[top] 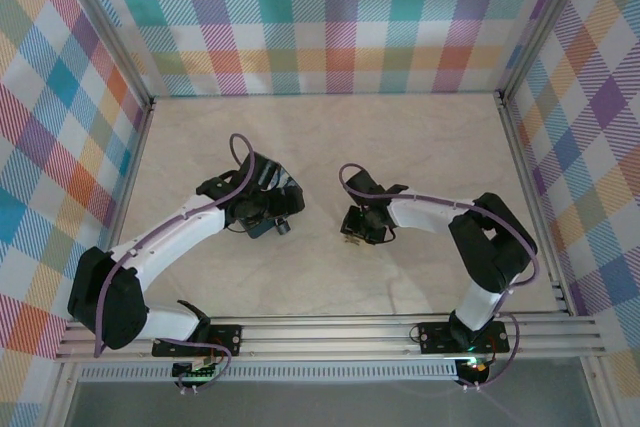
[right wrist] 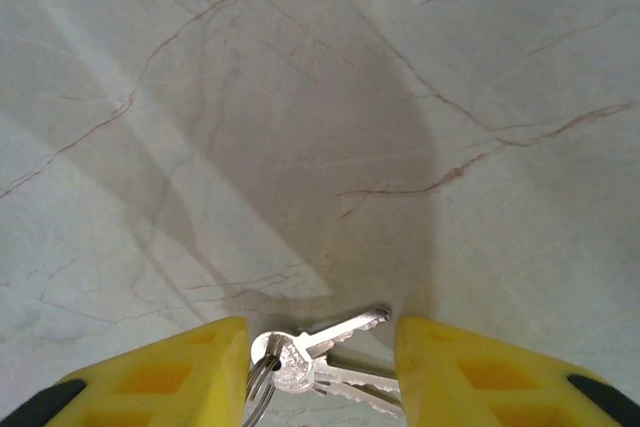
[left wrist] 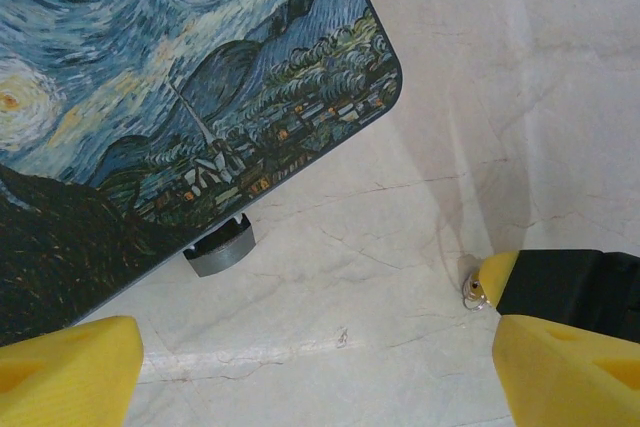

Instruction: Unlock the padlock with the key

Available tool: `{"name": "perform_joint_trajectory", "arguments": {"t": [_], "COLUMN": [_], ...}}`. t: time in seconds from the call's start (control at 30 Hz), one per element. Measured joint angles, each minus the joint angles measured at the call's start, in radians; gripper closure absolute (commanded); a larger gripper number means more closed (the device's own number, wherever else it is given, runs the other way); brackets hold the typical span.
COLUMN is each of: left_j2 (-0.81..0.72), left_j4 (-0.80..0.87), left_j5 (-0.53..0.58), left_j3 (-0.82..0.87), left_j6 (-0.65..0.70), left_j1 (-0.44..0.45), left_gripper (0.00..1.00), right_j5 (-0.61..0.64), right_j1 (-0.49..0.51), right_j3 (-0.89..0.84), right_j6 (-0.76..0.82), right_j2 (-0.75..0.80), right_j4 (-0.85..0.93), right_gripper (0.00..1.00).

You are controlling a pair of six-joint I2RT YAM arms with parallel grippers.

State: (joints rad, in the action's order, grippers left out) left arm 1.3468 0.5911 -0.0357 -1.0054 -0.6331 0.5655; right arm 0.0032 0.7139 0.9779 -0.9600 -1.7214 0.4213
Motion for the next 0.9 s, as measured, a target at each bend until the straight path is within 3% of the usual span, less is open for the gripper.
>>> {"name": "perform_joint_trajectory", "arguments": {"t": [0.5,0.73,0.9], "left_j2": [-0.022,-0.038,-0.048], "left_j4": [0.001,0.002,0.002], "left_j5": [0.0,0.003,0.003], "left_j3": [0.016,0.018,0.021], "left_j6": [0.0,0.001,0.0], "left_j1": [0.0,0.0,0.0], "left_gripper": [0.09,0.09,0.09], "right_j5": [0.09,0.113,0.07], "right_j1": [0.034,0.046,0.059], "right_j3": [0.154,0.227,0.24], "right_j6": [0.052,0.119,0.181], "right_j2": [-0.106,-0.152,-0.163], "right_j4": [0.21,0.288,0.2], "right_gripper": [0.85,0.93,0.9]}}
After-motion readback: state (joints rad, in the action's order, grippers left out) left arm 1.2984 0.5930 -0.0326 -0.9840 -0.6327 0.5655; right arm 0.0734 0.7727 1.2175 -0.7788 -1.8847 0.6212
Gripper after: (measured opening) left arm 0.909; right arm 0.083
